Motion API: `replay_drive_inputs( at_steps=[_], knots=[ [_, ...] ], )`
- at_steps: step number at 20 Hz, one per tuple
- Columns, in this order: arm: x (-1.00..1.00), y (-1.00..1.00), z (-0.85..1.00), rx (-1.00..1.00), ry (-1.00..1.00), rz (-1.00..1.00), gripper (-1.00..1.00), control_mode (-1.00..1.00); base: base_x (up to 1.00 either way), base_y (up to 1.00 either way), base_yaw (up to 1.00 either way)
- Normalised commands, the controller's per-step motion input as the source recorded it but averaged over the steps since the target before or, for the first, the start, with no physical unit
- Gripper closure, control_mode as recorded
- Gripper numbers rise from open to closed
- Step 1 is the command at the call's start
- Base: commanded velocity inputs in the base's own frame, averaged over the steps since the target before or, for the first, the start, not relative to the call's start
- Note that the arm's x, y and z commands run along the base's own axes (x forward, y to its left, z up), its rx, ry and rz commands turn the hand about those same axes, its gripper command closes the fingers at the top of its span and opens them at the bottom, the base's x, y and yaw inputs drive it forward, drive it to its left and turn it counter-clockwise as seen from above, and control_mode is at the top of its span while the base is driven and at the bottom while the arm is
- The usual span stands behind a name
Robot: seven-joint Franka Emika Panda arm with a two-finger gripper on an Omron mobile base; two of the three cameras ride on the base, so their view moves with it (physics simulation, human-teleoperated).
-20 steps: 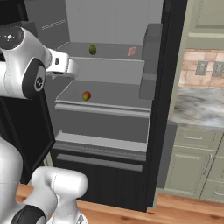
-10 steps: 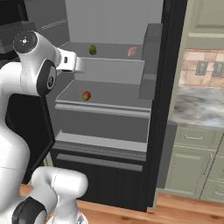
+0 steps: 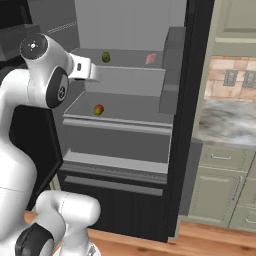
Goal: Open the fridge, remove the mango, cucumber, and steak, and place them on any counter.
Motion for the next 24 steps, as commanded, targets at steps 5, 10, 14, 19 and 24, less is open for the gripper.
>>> replay_drive_inputs(
  at_steps=[5,10,14,19,24],
  knots=[
    [0.0,0.0,0.0,0.0,0.0,0.0,-1.0,1.0,0.64,0.0,0.0],
    [0.0,0.0,0.0,0.0,0.0,0.0,-1.0,1.0,0.7,0.0,0.0],
    [0.0,0.0,0.0,0.0,0.0,0.0,-1.0,1.0,0.67,0.0,0.0],
    [0.0,0.0,0.0,0.0,0.0,0.0,-1.0,1.0,0.66,-0.09,-0.01],
    [0.0,0.0,0.0,0.0,0.0,0.0,-1.0,1.0,0.67,-0.15,-0.01]
  ],
)
